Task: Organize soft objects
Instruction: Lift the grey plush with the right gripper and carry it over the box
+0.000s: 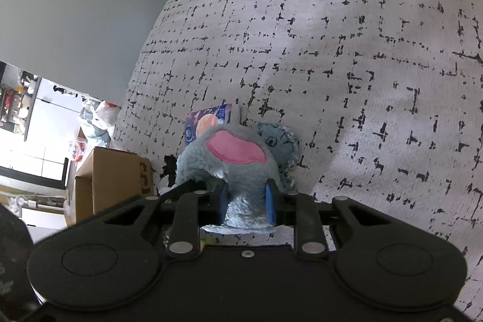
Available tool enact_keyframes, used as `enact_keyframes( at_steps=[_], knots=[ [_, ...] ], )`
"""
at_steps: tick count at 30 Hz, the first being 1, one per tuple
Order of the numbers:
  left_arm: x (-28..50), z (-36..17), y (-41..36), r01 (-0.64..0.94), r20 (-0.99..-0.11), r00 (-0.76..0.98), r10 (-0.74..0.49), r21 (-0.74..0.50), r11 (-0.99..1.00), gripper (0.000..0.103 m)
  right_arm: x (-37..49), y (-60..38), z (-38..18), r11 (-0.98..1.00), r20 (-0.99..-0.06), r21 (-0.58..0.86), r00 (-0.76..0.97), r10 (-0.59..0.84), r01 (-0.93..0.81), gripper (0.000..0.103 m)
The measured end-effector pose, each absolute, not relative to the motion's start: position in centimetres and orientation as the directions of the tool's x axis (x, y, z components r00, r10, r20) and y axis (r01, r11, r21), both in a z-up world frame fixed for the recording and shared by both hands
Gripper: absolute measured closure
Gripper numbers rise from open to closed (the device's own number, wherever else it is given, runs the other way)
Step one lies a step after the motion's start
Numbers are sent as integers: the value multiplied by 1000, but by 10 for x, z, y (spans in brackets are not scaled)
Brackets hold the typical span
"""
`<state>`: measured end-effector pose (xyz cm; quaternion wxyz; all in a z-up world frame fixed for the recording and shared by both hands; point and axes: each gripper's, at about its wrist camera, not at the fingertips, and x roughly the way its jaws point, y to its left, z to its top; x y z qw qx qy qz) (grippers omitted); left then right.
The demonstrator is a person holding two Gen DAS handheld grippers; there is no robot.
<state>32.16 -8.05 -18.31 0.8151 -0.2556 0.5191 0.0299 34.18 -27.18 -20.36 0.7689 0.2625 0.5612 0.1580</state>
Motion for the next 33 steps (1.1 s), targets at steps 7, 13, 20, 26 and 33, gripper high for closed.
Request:
enact_keyframes(
  at_steps=[7,13,20,26,33],
  knots=[
    [321,-181,-77,-309,-833,486,-264,-446,840,84,336,-271,-198,805,-769,591,337,544,49,81],
    [311,-164,-67,-299,-819,501,-280,-468,832,86,326,-268,-182,792,-745,610,360,561,29,81],
    [299,-128,-52,-269,-789,547,-280,-483,833,86,313,-261,-153,768,-693,640,408,595,-33,81],
    [287,-104,-42,-248,-774,578,-258,-468,848,86,301,-249,-133,753,-656,651,429,621,-96,81],
    [269,-79,-23,-251,-763,607,-223,-450,857,86,284,-225,-112,753,-634,635,441,635,-172,81]
  ],
)
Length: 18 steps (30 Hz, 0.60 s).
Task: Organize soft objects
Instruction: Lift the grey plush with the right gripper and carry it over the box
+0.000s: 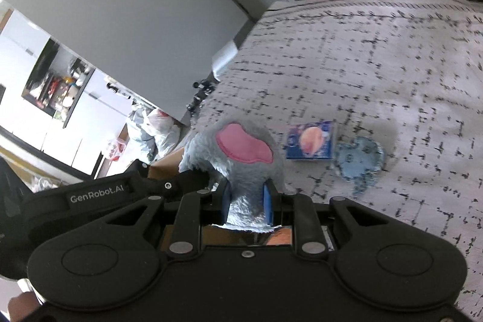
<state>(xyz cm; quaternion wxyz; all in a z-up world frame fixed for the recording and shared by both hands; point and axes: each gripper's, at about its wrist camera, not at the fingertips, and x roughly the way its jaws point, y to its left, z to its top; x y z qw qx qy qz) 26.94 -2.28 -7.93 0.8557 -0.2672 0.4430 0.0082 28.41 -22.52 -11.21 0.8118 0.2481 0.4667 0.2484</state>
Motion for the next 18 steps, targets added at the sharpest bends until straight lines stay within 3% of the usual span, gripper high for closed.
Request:
enact_keyframes(
  at_steps=[18],
  knots=[
    [213,-39,50,-294,-731,666,-147,-438,849,86,244,-152,-77,706,-564,637,436,701,-309,81]
  ],
)
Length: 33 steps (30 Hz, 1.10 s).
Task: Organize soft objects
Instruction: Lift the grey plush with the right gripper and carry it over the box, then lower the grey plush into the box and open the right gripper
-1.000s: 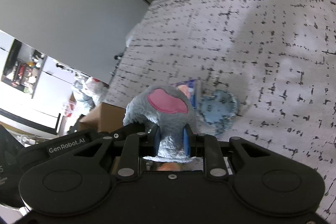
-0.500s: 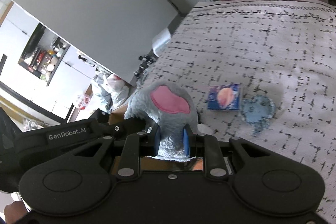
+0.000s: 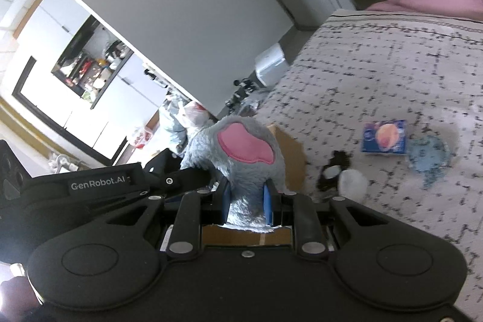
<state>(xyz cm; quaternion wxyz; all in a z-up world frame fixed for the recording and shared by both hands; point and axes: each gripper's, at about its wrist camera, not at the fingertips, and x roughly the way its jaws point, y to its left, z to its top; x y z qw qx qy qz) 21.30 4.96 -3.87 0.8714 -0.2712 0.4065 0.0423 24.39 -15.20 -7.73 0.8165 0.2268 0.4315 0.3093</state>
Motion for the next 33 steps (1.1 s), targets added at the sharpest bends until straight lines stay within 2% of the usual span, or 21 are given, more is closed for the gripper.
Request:
enact_keyframes(
  at_steps=[18,28,33],
  knots=[
    [188,-63,124,-396,-758,647,-86,-429,812,86,233,-71,-90,704,-610,623,353,710,-340,81],
    [187,-94,153,-458,-793,604,-77,-425,781,86,236,-36,-112,728,-667,592,296,683,-346,81],
    [187,-111,163,-475,-812,578,-77,-412,777,86,237,-24,-122,738,-693,574,270,669,-356,77]
  ],
)
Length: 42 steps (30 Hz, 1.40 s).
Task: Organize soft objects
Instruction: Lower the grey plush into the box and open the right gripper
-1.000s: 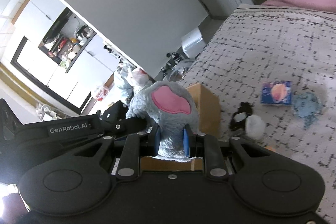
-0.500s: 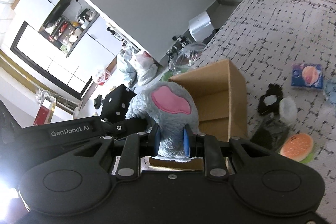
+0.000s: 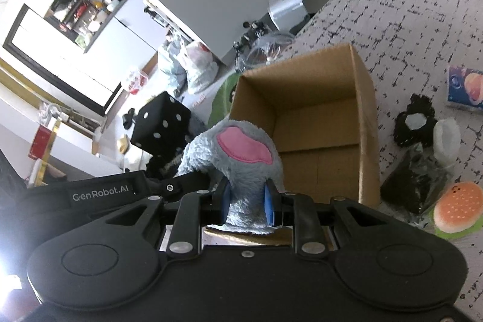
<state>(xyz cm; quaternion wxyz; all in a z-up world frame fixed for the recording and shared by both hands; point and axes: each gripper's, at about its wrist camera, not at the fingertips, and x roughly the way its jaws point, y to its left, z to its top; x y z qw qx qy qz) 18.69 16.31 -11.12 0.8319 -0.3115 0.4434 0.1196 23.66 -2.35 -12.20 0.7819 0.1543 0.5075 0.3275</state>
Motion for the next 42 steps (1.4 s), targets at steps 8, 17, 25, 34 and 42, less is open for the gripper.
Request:
enact_keyframes(
  at_steps=[8,17,25,34,42],
  knots=[
    [192,-125,167,-481,-829,555,-70,-388,786,88,234,-13,-129,753,-720,533,261,643,-386,73],
    [198,-133,165,-494,-844,533,-56,-364,789,88,230,-16,-122,775,-732,487,295,614,-402,52],
    [195,-118,162,-511,-851,525,5,-311,801,77,228,-22,-117,768,-727,488,293,621,-415,37],
    [186,-91,166,-539,-841,539,56,-292,790,39,224,-35,-101,753,-705,494,308,639,-434,28],
    [180,-70,157,-532,-833,546,87,-264,805,23,223,-59,-81,759,-683,475,358,637,-445,11]
  ],
)
